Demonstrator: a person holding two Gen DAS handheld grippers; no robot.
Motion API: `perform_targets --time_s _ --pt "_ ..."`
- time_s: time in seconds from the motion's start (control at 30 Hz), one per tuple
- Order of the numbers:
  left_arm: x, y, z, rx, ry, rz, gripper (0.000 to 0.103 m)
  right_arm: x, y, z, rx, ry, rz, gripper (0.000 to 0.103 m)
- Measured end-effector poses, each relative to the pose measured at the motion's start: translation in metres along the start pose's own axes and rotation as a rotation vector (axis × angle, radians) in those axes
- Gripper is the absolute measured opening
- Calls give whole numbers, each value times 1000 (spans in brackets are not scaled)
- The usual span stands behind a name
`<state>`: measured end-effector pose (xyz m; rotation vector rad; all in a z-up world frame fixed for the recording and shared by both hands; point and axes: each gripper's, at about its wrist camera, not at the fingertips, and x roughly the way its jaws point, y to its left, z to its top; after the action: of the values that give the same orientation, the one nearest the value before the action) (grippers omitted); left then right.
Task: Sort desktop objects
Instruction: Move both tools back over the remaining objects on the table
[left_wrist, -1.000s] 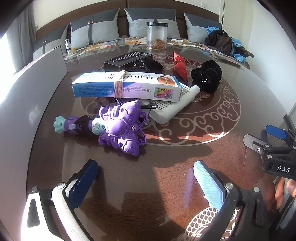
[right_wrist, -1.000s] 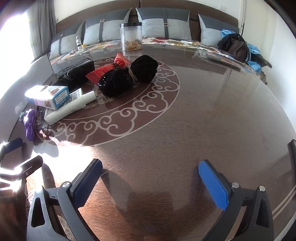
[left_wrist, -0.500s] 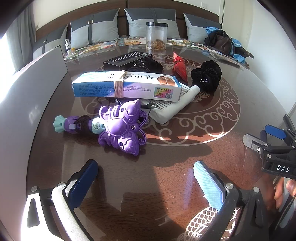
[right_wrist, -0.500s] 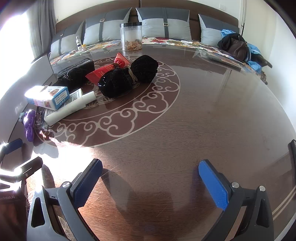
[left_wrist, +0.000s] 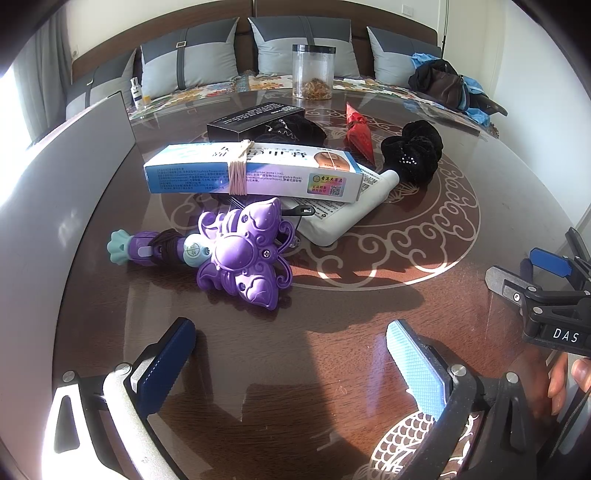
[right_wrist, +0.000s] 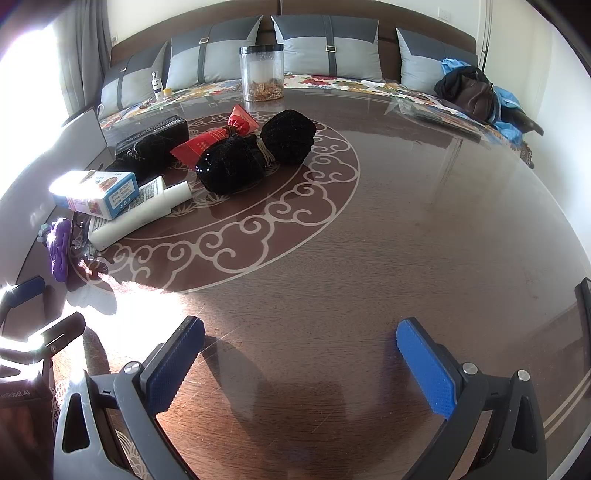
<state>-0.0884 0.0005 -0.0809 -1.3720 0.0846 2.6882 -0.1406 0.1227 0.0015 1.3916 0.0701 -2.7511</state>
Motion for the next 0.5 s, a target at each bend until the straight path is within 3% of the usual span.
perform_targets --time_s 0.5 --pt "0 0 0 -1 0 -4 103 0 0 0 -1 0 1 103"
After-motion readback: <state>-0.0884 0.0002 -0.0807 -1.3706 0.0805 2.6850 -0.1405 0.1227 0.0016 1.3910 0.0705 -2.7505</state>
